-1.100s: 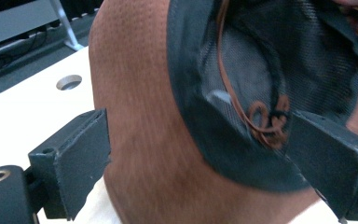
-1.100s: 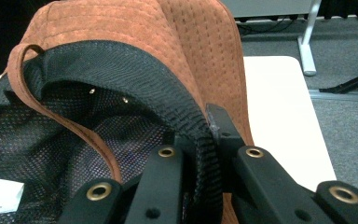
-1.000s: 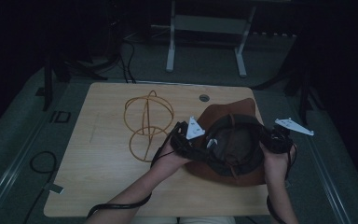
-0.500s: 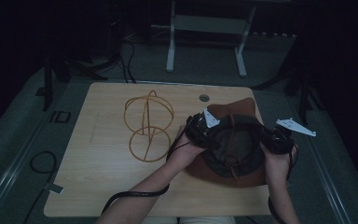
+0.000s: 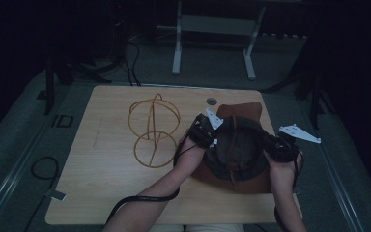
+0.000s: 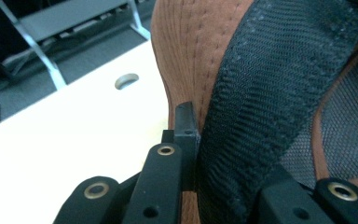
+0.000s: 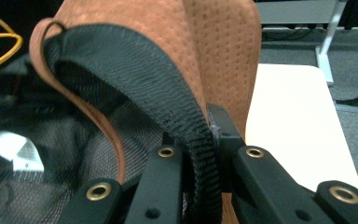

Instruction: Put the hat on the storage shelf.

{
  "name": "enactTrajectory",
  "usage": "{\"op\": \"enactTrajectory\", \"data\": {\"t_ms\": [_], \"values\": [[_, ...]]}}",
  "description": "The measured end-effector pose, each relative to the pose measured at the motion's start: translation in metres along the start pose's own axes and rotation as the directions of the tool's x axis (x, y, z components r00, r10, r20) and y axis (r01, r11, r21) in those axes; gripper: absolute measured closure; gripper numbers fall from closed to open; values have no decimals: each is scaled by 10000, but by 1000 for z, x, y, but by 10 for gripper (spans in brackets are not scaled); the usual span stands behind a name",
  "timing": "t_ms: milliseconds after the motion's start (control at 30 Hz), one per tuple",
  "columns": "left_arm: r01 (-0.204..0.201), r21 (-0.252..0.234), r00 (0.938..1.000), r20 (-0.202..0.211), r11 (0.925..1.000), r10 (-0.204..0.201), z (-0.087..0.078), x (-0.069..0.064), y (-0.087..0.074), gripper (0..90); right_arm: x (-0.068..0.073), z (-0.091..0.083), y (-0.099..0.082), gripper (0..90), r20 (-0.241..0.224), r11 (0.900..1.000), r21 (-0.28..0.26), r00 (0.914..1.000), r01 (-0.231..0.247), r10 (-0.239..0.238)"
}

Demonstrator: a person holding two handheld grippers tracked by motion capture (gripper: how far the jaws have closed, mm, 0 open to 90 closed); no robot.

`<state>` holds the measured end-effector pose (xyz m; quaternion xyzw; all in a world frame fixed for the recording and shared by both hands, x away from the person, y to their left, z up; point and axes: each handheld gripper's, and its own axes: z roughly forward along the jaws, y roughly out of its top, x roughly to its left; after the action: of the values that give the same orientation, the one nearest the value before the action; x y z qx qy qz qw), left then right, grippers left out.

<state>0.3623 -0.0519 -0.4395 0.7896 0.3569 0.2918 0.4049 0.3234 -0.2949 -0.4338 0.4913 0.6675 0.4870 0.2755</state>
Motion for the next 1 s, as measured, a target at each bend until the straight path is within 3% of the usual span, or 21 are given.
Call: {"op": "enactTrajectory", "data": {"t_ms": [167,267,300,367,533,633,733,767,833,867,1000], "values": [[-229,-118,9997,-102,9997,228,-5,2,4,862,2,-4,-1,834,-139,10000,-77,9999,-29,28],[-147,-240,9999,-72,9996,145,-8,3,7,863,2,-11,-5,723,-468,10000,-70,9989,-61,58],[-187,-270,9998,-75,9995,185,-8,4,8,863,2,-11,-5,723,-468,10000,-70,9989,-61,58],[-223,-406,9996,-199,9989,215,-11,5,10,862,1,-18,-9,618,-794,10000,38,9968,-11,14],[-524,-694,9983,-302,9962,504,-16,3,14,862,0,-33,-14,545,-1139,9995,112,9931,299,-284],[-412,-846,9987,-346,9956,384,-19,5,15,862,-2,-58,-14,515,-1643,9978,-379,9845,552,-607],[-454,-1269,9984,-388,9909,408,-24,7,13,862,-6,-70,-11,509,-1471,9955,-573,9857,750,-827],[-421,-1285,9989,-276,9908,389,-26,9,12,862,-13,-79,-9,504,-1066,9928,-665,9886,997,-1064],[-377,-1478,9993,-85,9883,369,-31,10,12,862,-18,-80,-8,498,-1031,9936,-637,9897,933,-995],[-503,-1496,9987,-37,9875,503,-34,10,12,862,-30,-81,-9,493,-829,9957,-557,9934,746,-791],[-824,-2164,9950,371,9728,926,-49,10,9,861,-43,-80,-10,481,-617,9973,-394,9961,615,-639]]}}
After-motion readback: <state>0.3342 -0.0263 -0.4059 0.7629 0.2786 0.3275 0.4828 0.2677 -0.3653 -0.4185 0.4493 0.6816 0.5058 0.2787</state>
